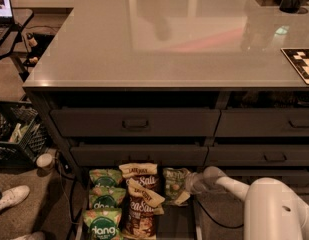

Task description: Pick green jalapeno chip bag from bottom drawer and place on counter

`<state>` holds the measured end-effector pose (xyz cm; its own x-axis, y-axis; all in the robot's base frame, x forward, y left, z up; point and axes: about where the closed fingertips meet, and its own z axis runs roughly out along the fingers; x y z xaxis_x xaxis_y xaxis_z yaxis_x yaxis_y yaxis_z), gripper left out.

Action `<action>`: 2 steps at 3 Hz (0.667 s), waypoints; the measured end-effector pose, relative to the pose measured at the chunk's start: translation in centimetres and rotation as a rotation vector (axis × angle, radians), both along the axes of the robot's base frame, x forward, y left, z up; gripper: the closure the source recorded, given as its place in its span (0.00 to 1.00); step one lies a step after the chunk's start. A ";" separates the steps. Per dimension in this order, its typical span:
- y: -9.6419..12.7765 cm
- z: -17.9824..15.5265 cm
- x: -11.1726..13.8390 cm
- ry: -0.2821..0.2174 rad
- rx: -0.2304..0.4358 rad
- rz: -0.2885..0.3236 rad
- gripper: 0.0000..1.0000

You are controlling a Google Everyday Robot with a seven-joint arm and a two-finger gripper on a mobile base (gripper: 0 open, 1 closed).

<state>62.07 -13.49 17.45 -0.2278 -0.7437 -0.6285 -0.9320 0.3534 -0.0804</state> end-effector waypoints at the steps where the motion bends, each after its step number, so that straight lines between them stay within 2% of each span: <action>1: -0.5 -1.7 -0.1 0.035 -0.007 -0.001 0.00; 2: -0.3 -3.5 0.2 0.077 -0.015 0.022 0.00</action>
Offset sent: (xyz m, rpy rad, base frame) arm 0.0106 -0.0062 -0.0539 -0.0297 0.1224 0.0458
